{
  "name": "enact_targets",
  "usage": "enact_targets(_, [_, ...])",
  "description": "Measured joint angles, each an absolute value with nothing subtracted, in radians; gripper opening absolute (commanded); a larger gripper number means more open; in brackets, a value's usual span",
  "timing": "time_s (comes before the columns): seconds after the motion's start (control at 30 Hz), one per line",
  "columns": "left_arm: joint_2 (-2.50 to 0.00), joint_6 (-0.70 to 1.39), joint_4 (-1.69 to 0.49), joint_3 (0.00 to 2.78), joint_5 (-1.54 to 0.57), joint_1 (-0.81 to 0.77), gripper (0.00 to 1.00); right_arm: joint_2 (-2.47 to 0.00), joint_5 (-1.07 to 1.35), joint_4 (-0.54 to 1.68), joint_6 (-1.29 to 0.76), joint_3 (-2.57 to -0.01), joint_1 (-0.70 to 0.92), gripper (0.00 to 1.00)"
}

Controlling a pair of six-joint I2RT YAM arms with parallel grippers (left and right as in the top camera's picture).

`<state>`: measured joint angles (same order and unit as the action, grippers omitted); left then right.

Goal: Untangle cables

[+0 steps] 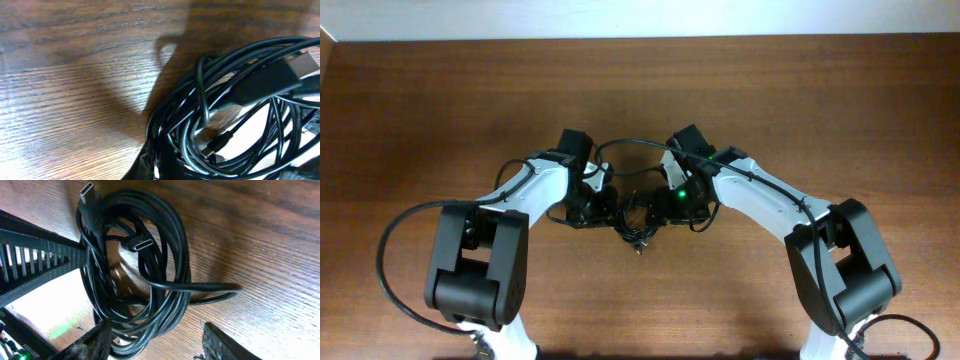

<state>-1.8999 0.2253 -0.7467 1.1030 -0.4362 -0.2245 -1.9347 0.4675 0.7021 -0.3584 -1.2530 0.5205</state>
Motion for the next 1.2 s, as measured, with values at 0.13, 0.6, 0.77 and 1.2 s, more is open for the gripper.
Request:
enact_targets(0.13, [-1.898,0.224,-0.745,1.103,-0.426,-0.229,0.11,-1.935,0.467,0.702,-0.358,-1.253,0.521,0.59])
enact_targets(0.6, [-1.900,0.172,-0.939,1.131,-0.381,-0.159,0.09,-1.931,0.617,0.766,-0.316,-1.253,0.451,0.74])
enact_targets(0.77, [-1.900,0.168,-0.908,1.267,-0.361,-0.149,0.17,-1.898,0.742,0.773,-0.279,-1.253,0.376,0.04])
enact_targets(1.2, [-1.900,0.152,-0.720,1.264,-0.336,-0.306,0.60,-1.898,0.496,0.923,-0.305,-1.253,0.398,0.13])
